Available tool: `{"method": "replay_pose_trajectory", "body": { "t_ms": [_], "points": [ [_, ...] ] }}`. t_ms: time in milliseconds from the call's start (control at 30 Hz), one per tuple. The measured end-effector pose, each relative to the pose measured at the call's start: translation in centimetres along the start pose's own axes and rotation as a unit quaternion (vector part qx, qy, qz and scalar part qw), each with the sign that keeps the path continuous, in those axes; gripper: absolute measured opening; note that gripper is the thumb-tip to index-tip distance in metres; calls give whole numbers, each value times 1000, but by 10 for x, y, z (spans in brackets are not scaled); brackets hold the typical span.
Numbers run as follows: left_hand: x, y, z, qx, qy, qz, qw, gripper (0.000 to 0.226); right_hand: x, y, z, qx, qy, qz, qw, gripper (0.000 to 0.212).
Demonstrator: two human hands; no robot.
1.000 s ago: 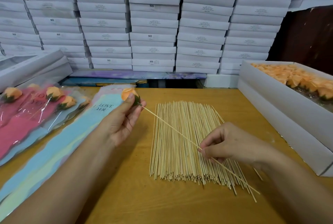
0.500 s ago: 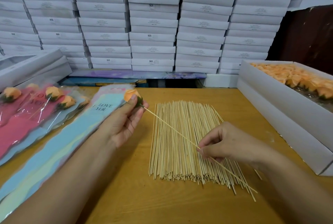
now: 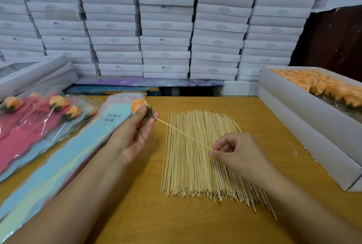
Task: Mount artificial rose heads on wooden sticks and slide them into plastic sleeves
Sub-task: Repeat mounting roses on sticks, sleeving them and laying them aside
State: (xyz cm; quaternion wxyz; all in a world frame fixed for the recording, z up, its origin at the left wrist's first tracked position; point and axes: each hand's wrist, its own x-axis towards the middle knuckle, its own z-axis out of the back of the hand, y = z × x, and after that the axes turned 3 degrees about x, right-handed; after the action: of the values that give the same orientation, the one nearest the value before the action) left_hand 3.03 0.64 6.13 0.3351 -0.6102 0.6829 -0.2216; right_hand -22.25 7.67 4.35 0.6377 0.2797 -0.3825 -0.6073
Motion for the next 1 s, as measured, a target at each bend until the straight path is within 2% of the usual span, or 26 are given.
{"method": "replay_pose_trajectory", "body": {
  "t_ms": [133, 333, 567, 767, 900, 1000],
  "points": [
    [-1, 4, -1, 2, 1, -3, 1000, 19, -3, -1, -8, -78, -27, 28, 996, 19],
    [-2, 6, 0, 8, 2, -6, 1000, 14, -8, 3, -8, -121, -42, 74, 989, 23],
    [-4, 6, -3, 8, 9, -8, 1000, 25, -8, 2, -8, -156, -53, 103, 981, 18],
    [-5, 7, 0, 8, 15, -9, 1000, 29, -8, 2, -9, -196, -44, 112, 973, 23],
    [-4, 6, 0, 6, 2, -8, 1000, 16, -8, 3, -9, -155, -50, 107, 981, 21],
    [-4, 5, -1, 4, -5, -13, 1000, 14, -8, 5, -10, -134, -49, 98, 985, 6]
  ]
}}
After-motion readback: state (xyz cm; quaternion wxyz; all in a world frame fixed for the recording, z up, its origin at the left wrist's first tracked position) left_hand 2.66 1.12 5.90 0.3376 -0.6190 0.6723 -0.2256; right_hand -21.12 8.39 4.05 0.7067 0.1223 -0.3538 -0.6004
